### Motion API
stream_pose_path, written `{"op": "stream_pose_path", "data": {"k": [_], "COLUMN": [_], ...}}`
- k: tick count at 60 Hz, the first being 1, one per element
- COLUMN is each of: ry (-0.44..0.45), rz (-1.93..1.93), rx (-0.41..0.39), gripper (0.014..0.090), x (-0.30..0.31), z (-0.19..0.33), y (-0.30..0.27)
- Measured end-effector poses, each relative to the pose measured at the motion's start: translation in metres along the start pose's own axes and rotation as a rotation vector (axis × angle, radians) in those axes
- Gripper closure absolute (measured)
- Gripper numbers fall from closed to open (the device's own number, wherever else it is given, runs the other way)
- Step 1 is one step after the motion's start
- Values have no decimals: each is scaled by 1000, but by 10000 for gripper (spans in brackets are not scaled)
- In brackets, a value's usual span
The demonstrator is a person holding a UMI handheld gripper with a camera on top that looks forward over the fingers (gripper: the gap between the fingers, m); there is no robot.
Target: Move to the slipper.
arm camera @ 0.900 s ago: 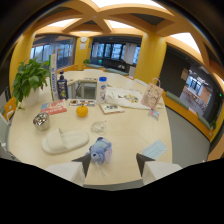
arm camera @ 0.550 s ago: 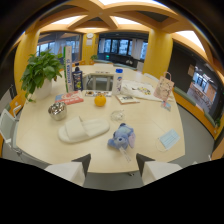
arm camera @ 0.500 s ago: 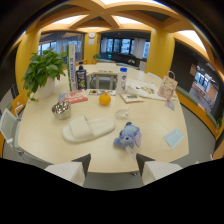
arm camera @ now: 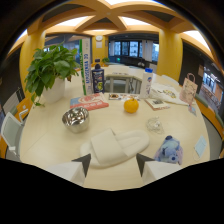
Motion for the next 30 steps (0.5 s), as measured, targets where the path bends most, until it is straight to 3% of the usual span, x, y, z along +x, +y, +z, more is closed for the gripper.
{"op": "stream_pose_path", "data": {"k": [30], "ry": [0], "rz": [8], "rx": [-24], "gripper": [193], "x": [1], "z": [9], "y": [0]}}
